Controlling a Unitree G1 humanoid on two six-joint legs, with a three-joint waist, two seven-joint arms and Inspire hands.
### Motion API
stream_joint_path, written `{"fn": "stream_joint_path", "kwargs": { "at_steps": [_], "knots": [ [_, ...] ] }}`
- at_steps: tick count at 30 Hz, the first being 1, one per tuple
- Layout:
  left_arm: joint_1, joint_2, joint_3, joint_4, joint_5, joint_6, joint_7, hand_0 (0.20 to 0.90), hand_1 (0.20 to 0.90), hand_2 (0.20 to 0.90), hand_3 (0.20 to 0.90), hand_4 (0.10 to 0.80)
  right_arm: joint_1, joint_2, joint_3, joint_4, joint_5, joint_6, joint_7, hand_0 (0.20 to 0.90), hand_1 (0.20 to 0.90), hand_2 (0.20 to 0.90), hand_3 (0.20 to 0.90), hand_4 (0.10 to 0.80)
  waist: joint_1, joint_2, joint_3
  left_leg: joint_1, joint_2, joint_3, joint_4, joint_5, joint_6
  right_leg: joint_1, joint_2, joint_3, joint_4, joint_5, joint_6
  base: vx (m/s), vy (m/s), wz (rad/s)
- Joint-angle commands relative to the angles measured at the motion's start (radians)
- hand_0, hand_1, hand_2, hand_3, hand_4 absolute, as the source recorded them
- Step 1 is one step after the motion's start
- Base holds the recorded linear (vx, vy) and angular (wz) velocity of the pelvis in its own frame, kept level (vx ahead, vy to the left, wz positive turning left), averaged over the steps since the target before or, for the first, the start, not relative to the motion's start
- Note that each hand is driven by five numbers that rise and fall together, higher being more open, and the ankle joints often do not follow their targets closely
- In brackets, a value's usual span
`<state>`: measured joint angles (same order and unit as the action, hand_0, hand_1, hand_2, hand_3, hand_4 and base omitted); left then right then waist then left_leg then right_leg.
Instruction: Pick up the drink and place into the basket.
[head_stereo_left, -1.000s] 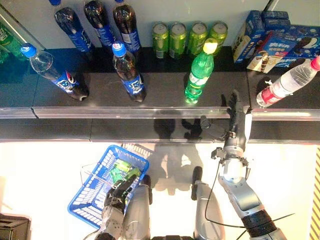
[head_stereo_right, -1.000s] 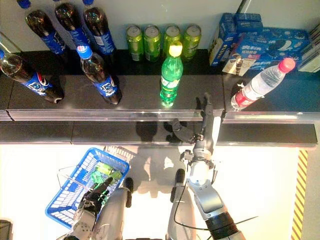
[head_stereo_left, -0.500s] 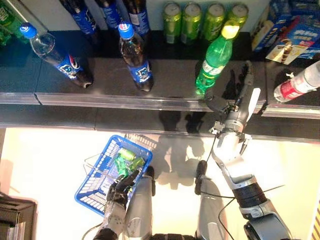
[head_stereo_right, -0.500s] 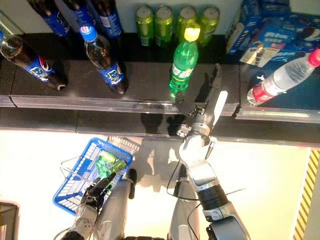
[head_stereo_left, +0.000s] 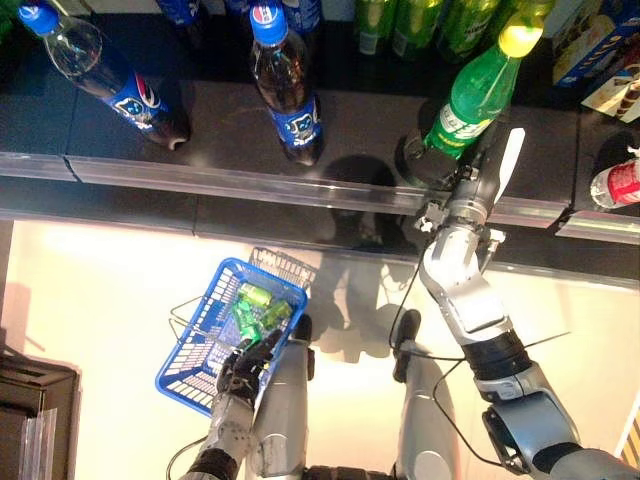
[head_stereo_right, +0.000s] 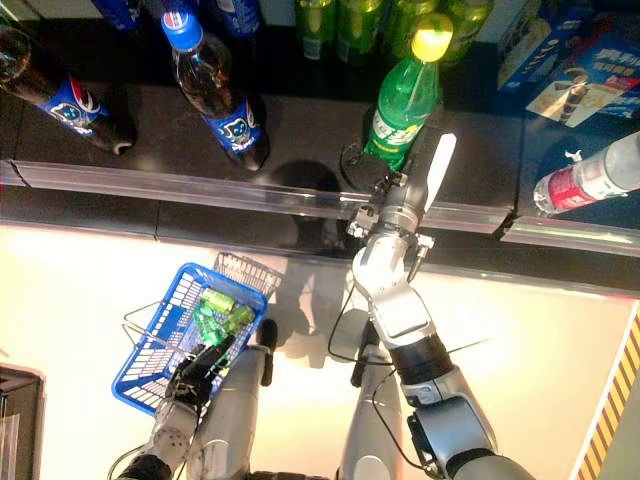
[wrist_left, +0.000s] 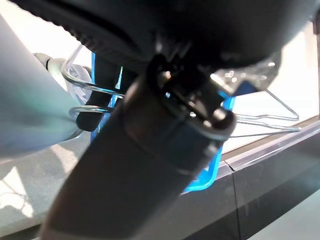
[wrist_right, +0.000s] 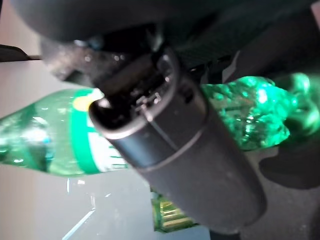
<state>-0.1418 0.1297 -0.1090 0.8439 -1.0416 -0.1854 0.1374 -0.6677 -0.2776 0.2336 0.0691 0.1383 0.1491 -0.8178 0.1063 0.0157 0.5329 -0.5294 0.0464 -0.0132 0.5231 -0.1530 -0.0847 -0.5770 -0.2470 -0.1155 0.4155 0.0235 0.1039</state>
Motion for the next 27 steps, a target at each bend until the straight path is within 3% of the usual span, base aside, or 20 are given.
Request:
{"fn": "stream_joint_path", "kwargs": {
  "at_steps": [1, 7, 8, 9, 10, 11, 24, 27],
  "knots": [
    [0.083, -0.015, -0.099, -0.123, 0.006, -0.048, -0.059, 0.3, 0.3, 0.3, 0.2, 0.1, -0.125, -0.059, -0.056, -0.064, 0.005, -0.045, -0.073, 0.9, 0.9, 0.9, 0.9, 0.8, 0.008, 0.023, -0.013, -0.042, -0.015, -0.03, -0.056, 0.12, 0.063, 0.05, 0.003, 0.015, 0.009, -0.015, -0.013, -0.006, 0.026, 0.1],
    [0.061, -0.004, -0.118, -0.141, 0.002, -0.035, -0.051, 0.3, 0.3, 0.3, 0.2, 0.1, -0.233, -0.11, -0.061, 0.018, 0.017, -0.019, -0.071, 0.9, 0.9, 0.9, 0.9, 0.8, 0.025, 0.03, -0.013, -0.067, -0.025, -0.034, -0.053, 0.118, 0.069, 0.033, 0.002, 0.007, 0.002, -0.011, -0.012, -0.005, 0.006, 0.03],
    [0.062, -0.002, -0.117, -0.138, 0.002, -0.032, -0.052, 0.3, 0.3, 0.3, 0.2, 0.1, -0.244, -0.117, -0.061, 0.028, 0.027, -0.027, -0.073, 0.735, 0.735, 0.735, 0.708, 0.608, 0.028, 0.03, -0.013, -0.07, -0.027, -0.034, -0.051, 0.116, 0.071, 0.031, 0.002, 0.005, 0.004, -0.012, -0.013, 0.0, 0.0, 0.0],
    [0.065, 0.0, -0.117, -0.137, 0.001, -0.031, -0.054, 0.3, 0.3, 0.3, 0.2, 0.1, -0.247, -0.118, -0.06, 0.034, 0.03, -0.03, -0.074, 0.735, 0.735, 0.735, 0.708, 0.608, 0.03, 0.03, -0.013, -0.066, -0.027, -0.034, -0.049, 0.11, 0.072, 0.034, 0.002, 0.004, 0.007, -0.017, -0.013, 0.006, 0.01, 0.05],
    [0.066, 0.002, -0.114, -0.133, 0.002, -0.029, -0.056, 0.3, 0.3, 0.3, 0.2, 0.1, -0.254, -0.12, -0.061, 0.039, 0.032, -0.035, -0.075, 0.596, 0.596, 0.596, 0.546, 0.446, 0.032, 0.03, -0.013, -0.066, -0.027, -0.033, -0.048, 0.108, 0.073, 0.034, 0.002, 0.003, 0.009, -0.018, -0.014, 0.004, 0.012, 0.05],
    [0.068, 0.004, -0.112, -0.129, 0.0, -0.028, -0.059, 0.3, 0.3, 0.3, 0.2, 0.1, -0.26, -0.12, -0.062, 0.038, 0.03, -0.035, -0.078, 0.3, 0.3, 0.3, 0.2, 0.1, 0.033, 0.03, -0.013, -0.068, -0.028, -0.031, -0.047, 0.107, 0.074, 0.033, 0.003, 0.002, 0.01, -0.019, -0.014, -0.011, 0.014, 0.06],
    [0.076, 0.013, -0.093, -0.102, -0.001, -0.033, -0.07, 0.3, 0.3, 0.3, 0.2, 0.1, -0.242, -0.104, -0.072, 0.018, 0.031, -0.041, -0.107, 0.3, 0.3, 0.3, 0.2, 0.1, 0.04, 0.03, -0.013, -0.045, -0.033, -0.03, -0.039, 0.094, 0.08, 0.057, 0.003, -0.014, 0.028, -0.037, -0.02, -0.009, -0.011, 0.01],
    [0.068, 0.016, -0.093, -0.091, 0.003, -0.035, -0.075, 0.3, 0.3, 0.3, 0.2, 0.1, -0.225, -0.111, -0.075, 0.011, 0.035, -0.05, -0.115, 0.3, 0.3, 0.3, 0.2, 0.1, 0.027, 0.033, -0.013, -0.014, -0.034, -0.042, -0.059, 0.102, 0.08, 0.081, 0.009, 0.008, 0.034, -0.049, -0.027, -0.046, -0.052, 0.04]
  ]
}}
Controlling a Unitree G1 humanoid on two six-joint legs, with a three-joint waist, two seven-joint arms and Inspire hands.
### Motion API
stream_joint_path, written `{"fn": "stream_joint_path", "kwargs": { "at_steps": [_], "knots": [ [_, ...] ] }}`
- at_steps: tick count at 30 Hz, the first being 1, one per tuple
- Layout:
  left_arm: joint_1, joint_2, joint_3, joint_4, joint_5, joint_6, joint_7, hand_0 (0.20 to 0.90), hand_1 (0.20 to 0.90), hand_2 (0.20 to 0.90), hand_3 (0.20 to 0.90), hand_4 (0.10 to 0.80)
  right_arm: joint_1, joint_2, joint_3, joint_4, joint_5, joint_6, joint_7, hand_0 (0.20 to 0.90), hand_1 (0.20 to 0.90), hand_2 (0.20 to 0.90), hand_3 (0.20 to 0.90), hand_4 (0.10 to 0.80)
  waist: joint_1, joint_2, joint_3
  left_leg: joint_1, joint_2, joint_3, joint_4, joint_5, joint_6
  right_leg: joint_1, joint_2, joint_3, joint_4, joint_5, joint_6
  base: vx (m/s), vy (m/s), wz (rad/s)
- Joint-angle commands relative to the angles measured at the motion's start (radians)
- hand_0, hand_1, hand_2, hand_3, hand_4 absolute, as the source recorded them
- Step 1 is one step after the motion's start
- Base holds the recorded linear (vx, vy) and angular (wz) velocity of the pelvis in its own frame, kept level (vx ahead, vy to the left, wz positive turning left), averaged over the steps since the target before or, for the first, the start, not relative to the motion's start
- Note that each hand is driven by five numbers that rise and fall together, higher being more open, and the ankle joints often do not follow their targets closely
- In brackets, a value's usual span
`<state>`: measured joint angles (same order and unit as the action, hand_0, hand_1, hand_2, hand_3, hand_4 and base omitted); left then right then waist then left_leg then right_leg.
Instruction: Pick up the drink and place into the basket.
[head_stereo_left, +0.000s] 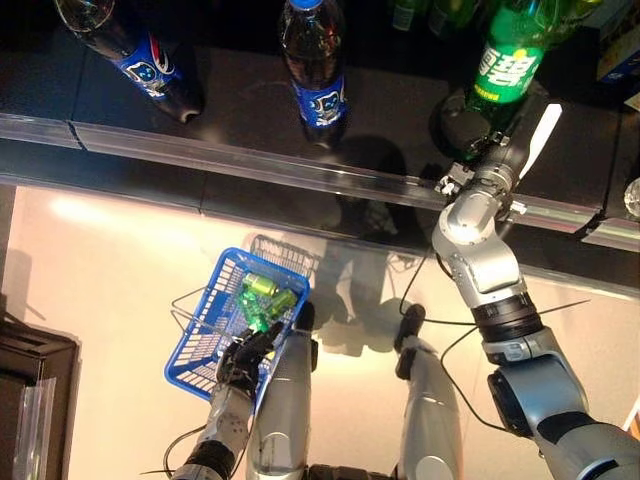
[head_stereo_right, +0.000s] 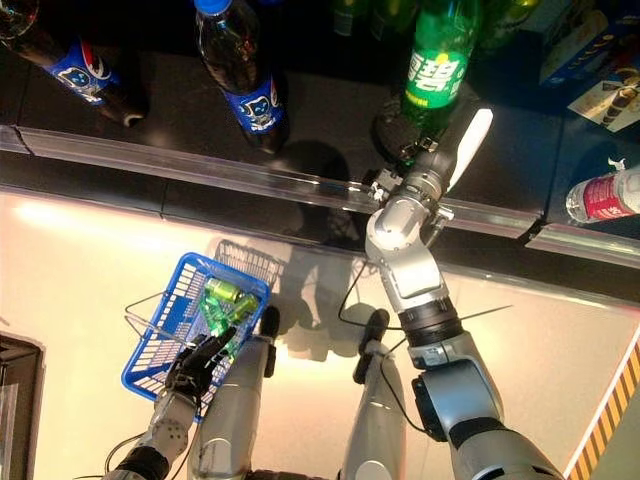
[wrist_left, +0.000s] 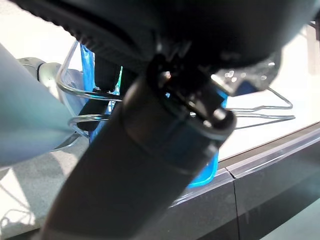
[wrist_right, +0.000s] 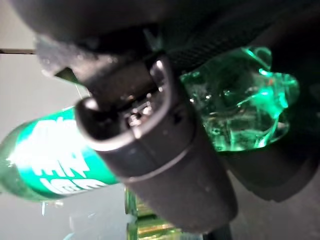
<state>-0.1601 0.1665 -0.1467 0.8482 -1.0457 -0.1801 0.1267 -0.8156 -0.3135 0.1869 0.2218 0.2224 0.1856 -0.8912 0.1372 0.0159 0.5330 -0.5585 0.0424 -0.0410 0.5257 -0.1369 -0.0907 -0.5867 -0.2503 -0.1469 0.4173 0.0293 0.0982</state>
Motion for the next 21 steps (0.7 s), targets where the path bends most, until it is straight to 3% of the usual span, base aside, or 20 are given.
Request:
{"fn": "stream_joint_path", "kwargs": {
  "at_steps": [1, 7, 15, 21],
  "knots": [
    [0.084, -0.021, -0.054, -0.095, 0.008, -0.04, -0.065, 0.3, 0.3, 0.3, 0.2, 0.1, -0.079, -0.076, -0.029, -0.142, -0.048, -0.087, -0.042, 0.3, 0.3, 0.3, 0.2, 0.1, -0.005, 0.033, -0.013, 0.013, -0.03, -0.015, -0.066, 0.092, 0.086, 0.089, 0.012, 0.041, 0.03, -0.051, -0.022, -0.037, -0.069, 0.03],
    [0.057, -0.008, -0.048, -0.073, 0.009, -0.044, -0.062, 0.3, 0.3, 0.3, 0.2, 0.1, -0.002, -0.075, -0.05, -0.159, -0.052, -0.131, -0.048, 0.3, 0.3, 0.3, 0.2, 0.1, -0.041, 0.036, -0.013, 0.1, -0.042, -0.055, -0.124, 0.114, 0.085, 0.158, 0.035, 0.091, 0.026, -0.075, -0.039, -0.062, -0.111, 0.19],
    [0.078, -0.021, 0.011, -0.056, -0.045, -0.081, -0.072, 0.3, 0.3, 0.3, 0.2, 0.1, 0.105, -0.061, -0.074, -0.249, -0.072, -0.159, 0.056, 0.3, 0.3, 0.3, 0.2, 0.1, -0.054, 0.018, -0.042, 0.231, -0.01, -0.062, -0.185, 0.131, 0.061, 0.282, 0.063, 0.039, 0.011, -0.118, -0.075, -0.067, -0.113, 0.17],
    [0.138, -0.019, 0.082, -0.061, -0.044, -0.114, -0.083, 0.3, 0.3, 0.3, 0.2, 0.1, 0.247, -0.049, -0.046, -0.382, -0.096, -0.141, 0.202, 0.3, 0.3, 0.3, 0.2, 0.1, -0.056, 0.005, -0.123, 0.332, 0.027, -0.084, -0.268, 0.163, 0.04, 0.373, 0.095, 0.01, 0.003, -0.16, -0.109, 0.003, -0.107, 0.04]
  ]
}}
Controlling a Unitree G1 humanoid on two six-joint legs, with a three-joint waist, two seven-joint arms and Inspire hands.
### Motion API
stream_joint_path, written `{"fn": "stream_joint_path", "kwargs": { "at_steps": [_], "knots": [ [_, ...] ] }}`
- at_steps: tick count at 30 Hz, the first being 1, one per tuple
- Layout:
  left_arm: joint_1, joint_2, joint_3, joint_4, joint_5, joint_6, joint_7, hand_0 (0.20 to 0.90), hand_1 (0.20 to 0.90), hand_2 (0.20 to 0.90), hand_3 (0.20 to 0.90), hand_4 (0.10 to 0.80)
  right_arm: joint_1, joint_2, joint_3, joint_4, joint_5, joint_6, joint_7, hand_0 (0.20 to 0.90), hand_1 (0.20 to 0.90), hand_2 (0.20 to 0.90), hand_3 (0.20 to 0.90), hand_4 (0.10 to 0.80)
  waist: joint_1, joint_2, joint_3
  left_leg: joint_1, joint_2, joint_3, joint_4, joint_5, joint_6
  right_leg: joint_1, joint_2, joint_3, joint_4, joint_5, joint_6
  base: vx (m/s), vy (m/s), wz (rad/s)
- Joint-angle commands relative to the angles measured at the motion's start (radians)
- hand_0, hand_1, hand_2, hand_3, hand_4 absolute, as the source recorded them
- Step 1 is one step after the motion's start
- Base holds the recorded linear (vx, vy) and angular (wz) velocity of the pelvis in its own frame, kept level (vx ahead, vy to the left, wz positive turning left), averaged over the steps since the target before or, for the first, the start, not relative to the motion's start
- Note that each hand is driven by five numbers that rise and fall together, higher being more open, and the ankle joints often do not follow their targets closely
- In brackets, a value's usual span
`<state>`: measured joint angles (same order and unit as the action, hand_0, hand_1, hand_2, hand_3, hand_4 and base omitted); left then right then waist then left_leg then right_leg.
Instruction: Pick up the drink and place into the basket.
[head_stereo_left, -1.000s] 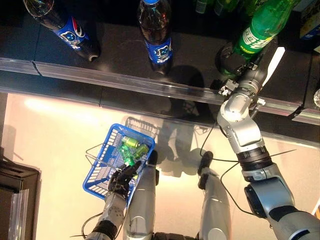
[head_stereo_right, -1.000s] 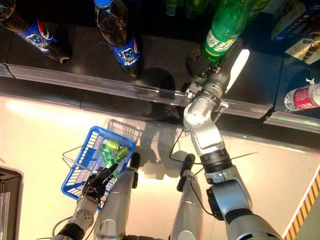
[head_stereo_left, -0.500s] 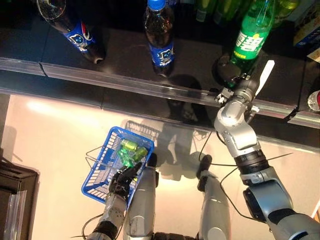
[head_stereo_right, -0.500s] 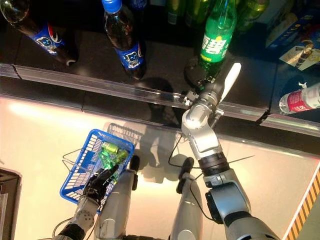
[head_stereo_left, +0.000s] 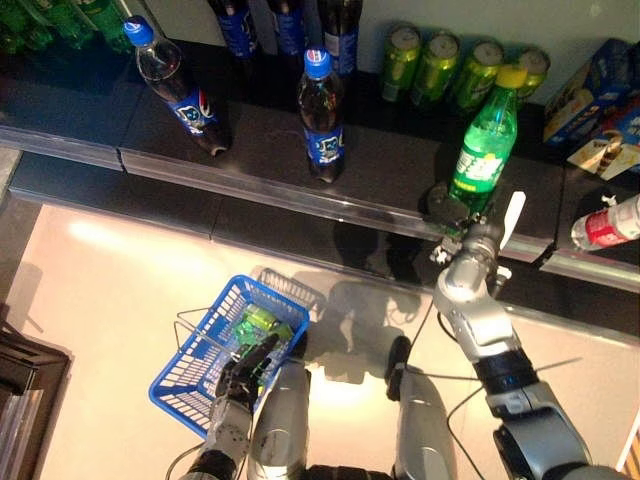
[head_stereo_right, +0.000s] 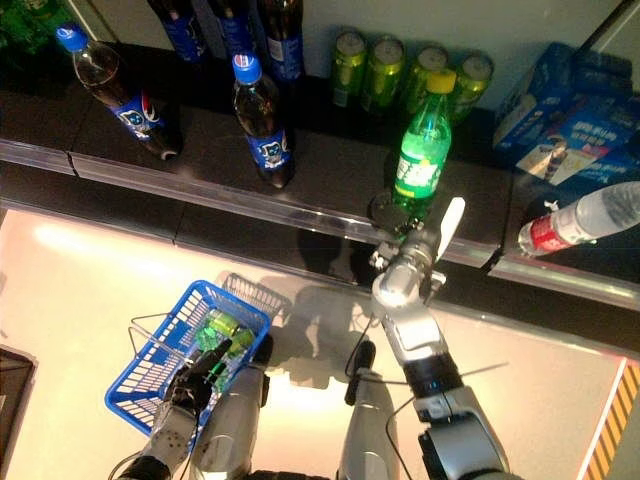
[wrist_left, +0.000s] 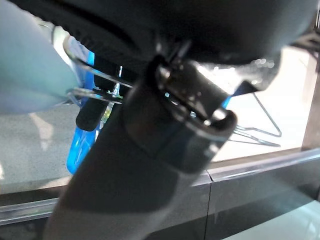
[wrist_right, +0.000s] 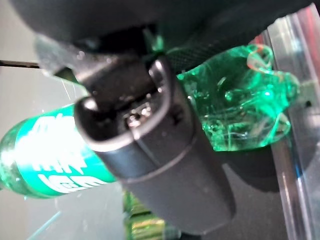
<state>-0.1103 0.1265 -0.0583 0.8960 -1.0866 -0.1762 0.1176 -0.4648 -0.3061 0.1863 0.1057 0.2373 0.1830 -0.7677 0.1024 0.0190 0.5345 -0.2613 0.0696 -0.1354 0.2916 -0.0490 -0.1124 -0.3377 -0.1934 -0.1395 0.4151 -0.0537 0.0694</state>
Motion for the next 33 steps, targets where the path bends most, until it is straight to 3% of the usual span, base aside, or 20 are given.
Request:
{"fn": "stream_joint_path", "kwargs": {
  "at_steps": [1, 13, 16, 20, 27, 33],
  "knots": [
    [0.092, 0.021, -0.005, -0.11, -0.005, -0.121, -0.075, 0.3, 0.3, 0.3, 0.2, 0.1, -0.096, -0.057, -0.044, -0.27, -0.111, -0.14, 0.086, 0.3, 0.3, 0.3, 0.2, 0.1, -0.021, 0.002, -0.128, 0.04, 0.0, 0.01, -0.04, 0.077, 0.061, 0.129, 0.039, 0.001, 0.001, -0.077, -0.081, -0.011, -0.04, 0.01],
    [0.168, 0.011, 0.034, -0.226, -0.015, -0.192, -0.116, 0.3, 0.3, 0.3, 0.2, 0.1, 0.139, -0.072, 0.024, -0.404, -0.049, -0.212, 0.378, 0.3, 0.3, 0.3, 0.2, 0.1, -0.024, 0.011, -0.256, 0.156, 0.025, 0.002, -0.239, 0.165, 0.029, 0.26, 0.069, -0.014, -0.174, -0.04, -0.064, -0.018, -0.009, 0.05],
    [0.184, 0.021, 0.04, -0.295, -0.022, -0.205, -0.145, 0.3, 0.3, 0.3, 0.2, 0.1, 0.187, -0.07, 0.068, -0.454, -0.015, -0.25, 0.507, 0.3, 0.3, 0.3, 0.2, 0.1, -0.018, 0.018, -0.289, 0.164, 0.03, -0.002, -0.261, 0.18, 0.022, 0.283, 0.066, -0.02, -0.199, -0.034, -0.059, -0.019, 0.024, 0.05],
    [0.197, 0.03, 0.029, -0.438, -0.127, -0.221, -0.294, 0.3, 0.3, 0.3, 0.2, 0.1, 0.179, -0.059, 0.137, -0.496, 0.009, -0.286, 0.62, 0.3, 0.3, 0.3, 0.2, 0.1, 0.001, 0.027, -0.305, 0.168, 0.027, -0.019, -0.268, 0.184, 0.018, 0.298, 0.061, -0.027, -0.208, -0.035, -0.058, -0.03, 0.027, 0.04],
    [0.255, 0.087, -0.013, -0.686, -0.09, -0.213, -0.515, 0.3, 0.3, 0.3, 0.2, 0.1, 0.16, -0.059, 0.203, -0.546, 0.055, -0.314, 0.688, 0.3, 0.3, 0.3, 0.2, 0.1, 0.054, 0.033, -0.309, 0.169, 0.016, -0.062, -0.271, 0.187, 0.016, 0.325, 0.053, -0.056, -0.223, -0.032, -0.055, -0.015, -0.001, 0.26],
    [0.25, 0.179, -0.044, -0.915, -0.073, -0.09, -0.683, 0.3, 0.3, 0.3, 0.2, 0.1, 0.164, -0.053, 0.271, -0.58, 0.063, -0.332, 0.702, 0.3, 0.3, 0.3, 0.2, 0.1, 0.094, 0.04, -0.322, 0.176, 0.002, -0.09, -0.271, 0.185, 0.017, 0.36, 0.043, -0.091, -0.23, -0.035, -0.048, 0.019, -0.008, 0.2]
  ]
}}
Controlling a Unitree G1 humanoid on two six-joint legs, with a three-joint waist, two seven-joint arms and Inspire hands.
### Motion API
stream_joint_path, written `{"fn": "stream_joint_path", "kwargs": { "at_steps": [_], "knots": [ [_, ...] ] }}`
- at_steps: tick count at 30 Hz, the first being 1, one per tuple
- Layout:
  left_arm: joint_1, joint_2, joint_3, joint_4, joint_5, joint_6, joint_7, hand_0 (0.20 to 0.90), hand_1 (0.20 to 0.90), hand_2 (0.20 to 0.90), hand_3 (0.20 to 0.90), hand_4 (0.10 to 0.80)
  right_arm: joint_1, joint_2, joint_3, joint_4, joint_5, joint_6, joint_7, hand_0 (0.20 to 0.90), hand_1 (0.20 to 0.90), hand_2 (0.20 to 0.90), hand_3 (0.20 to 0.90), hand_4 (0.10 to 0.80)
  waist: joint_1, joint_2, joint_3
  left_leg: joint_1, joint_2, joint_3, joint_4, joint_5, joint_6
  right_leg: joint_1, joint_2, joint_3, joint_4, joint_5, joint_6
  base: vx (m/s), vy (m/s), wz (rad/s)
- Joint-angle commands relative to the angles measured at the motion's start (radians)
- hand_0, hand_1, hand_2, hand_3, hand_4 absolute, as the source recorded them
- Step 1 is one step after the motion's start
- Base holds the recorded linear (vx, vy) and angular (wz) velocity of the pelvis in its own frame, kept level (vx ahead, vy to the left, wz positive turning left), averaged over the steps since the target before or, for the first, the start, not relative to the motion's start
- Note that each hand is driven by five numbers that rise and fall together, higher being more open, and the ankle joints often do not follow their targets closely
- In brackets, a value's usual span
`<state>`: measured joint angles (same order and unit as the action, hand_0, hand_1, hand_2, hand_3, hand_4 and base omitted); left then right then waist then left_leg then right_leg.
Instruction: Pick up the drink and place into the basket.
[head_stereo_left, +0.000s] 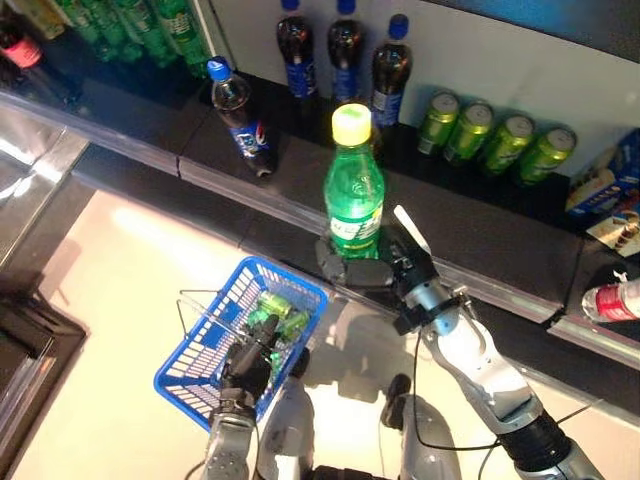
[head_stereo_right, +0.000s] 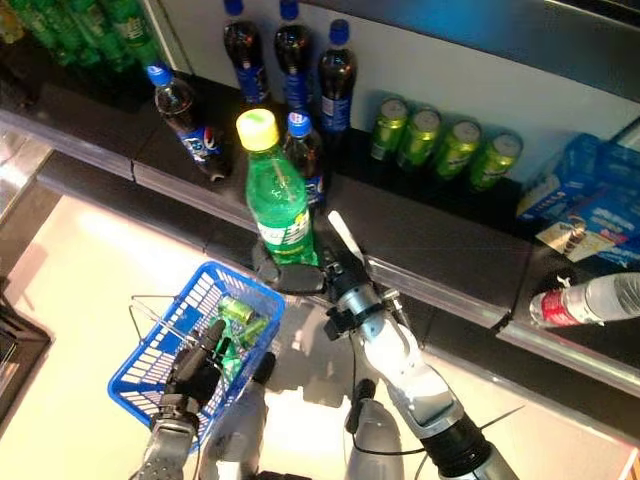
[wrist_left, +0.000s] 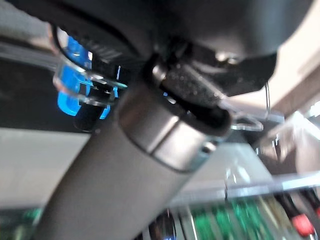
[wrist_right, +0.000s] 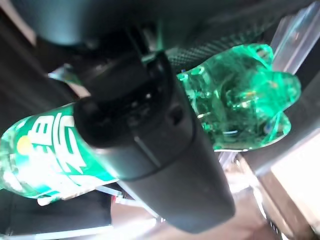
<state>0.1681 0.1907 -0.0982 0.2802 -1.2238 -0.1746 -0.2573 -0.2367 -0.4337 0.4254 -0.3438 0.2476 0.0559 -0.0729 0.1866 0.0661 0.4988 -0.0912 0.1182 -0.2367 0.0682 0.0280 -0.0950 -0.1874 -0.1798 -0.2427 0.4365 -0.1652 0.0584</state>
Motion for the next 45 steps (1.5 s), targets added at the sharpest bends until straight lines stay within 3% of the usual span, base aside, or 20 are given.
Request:
{"fn": "stream_joint_path", "kwargs": {
  "at_steps": [1, 8, 17, 25, 30, 45],
  "knots": [
    [-0.028, 0.129, -0.009, -0.332, 0.066, -0.061, -0.33, 0.3, 0.3, 0.3, 0.2, 0.1, -0.066, 0.074, 0.044, -0.136, 0.052, -0.207, 0.003, 0.3, 0.3, 0.3, 0.2, 0.1, 0.016, -0.007, -0.29, 0.009, -0.05, 0.006, -0.047, 0.106, 0.0, 0.215, 0.027, 0.007, -0.254, 0.076, -0.035, 0.04, -0.022, 0.26],
    [-0.014, 0.22, -0.032, -0.51, 0.089, 0.085, -0.492, 0.3, 0.3, 0.3, 0.2, 0.1, -0.085, 0.071, 0.09, -0.147, 0.03, -0.215, -0.055, 0.3, 0.3, 0.3, 0.2, 0.1, 0.052, 0.001, -0.309, 0.014, -0.064, -0.027, -0.047, 0.101, 0.001, 0.243, 0.02, -0.018, -0.276, 0.081, -0.028, 0.028, -0.013, 0.23],
    [-0.031, 0.332, -0.051, -0.646, 0.086, 0.149, -0.637, 0.3, 0.3, 0.3, 0.2, 0.1, -0.13, 0.075, 0.101, -0.113, -0.009, -0.185, -0.172, 0.3, 0.3, 0.3, 0.2, 0.1, 0.082, 0.01, -0.323, 0.026, -0.075, -0.055, -0.048, 0.098, -0.001, 0.265, 0.007, -0.058, -0.276, 0.077, -0.024, 0.042, -0.007, 0.23],
    [-0.064, 0.341, -0.06, -0.733, 0.058, 0.168, -0.698, 0.3, 0.3, 0.3, 0.2, 0.1, -0.121, 0.118, 0.14, -0.024, -0.057, -0.11, -0.224, 0.3, 0.3, 0.3, 0.2, 0.1, 0.105, 0.007, -0.336, 0.03, -0.087, -0.084, -0.048, 0.098, -0.001, 0.275, -0.003, -0.089, -0.275, 0.073, -0.023, 0.047, -0.006, 0.14],
    [-0.053, 0.334, -0.02, -0.785, 0.034, 0.151, -0.728, 0.3, 0.3, 0.3, 0.2, 0.1, -0.078, 0.135, 0.153, 0.081, -0.056, -0.064, -0.247, 0.3, 0.3, 0.3, 0.2, 0.1, 0.124, 0.005, -0.341, 0.029, -0.093, -0.1, -0.048, 0.098, -0.001, 0.278, -0.01, -0.111, -0.272, 0.068, -0.024, 0.032, 0.0, 0.14],
    [-0.061, 0.281, 0.023, -0.85, -0.006, 0.231, -0.744, 0.3, 0.3, 0.3, 0.2, 0.1, 0.041, 0.232, 0.249, 0.443, -0.066, -0.048, -0.301, 0.3, 0.3, 0.3, 0.2, 0.1, 0.176, -0.002, -0.33, 0.015, -0.113, -0.15, -0.048, 0.102, 0.004, 0.28, -0.006, -0.149, -0.27, 0.064, -0.025, 0.012, -0.016, 0.09]
  ]
}}
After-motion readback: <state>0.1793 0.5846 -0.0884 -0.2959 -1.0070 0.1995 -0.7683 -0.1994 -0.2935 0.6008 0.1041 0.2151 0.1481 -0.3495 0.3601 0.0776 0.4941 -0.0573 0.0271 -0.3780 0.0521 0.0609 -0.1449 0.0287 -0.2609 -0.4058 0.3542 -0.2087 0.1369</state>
